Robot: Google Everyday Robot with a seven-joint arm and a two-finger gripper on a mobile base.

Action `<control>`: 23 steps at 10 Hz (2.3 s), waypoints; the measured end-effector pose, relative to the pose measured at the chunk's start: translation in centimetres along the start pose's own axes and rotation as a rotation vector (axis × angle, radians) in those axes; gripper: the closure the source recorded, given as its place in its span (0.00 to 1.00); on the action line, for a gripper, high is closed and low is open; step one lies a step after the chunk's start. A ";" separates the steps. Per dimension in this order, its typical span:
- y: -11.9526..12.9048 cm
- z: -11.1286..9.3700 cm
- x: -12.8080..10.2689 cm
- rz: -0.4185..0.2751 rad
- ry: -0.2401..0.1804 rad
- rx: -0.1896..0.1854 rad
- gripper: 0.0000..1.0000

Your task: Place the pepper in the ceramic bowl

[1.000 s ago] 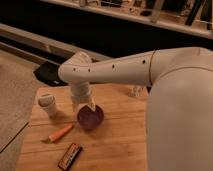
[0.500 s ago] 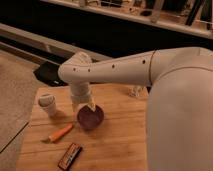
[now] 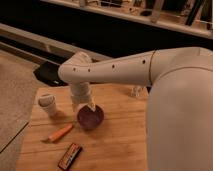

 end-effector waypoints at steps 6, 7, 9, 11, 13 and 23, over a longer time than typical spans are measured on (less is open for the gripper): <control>0.0 0.0 0.0 0.000 0.000 0.000 0.35; 0.0 0.0 0.0 0.000 0.000 0.000 0.35; 0.0 0.0 0.0 0.000 0.000 0.000 0.35; 0.0 0.0 0.0 0.000 0.000 0.000 0.35; 0.0 0.0 0.0 0.000 0.000 0.000 0.35; 1.2 -0.3 0.2 -0.030 0.003 -0.005 0.35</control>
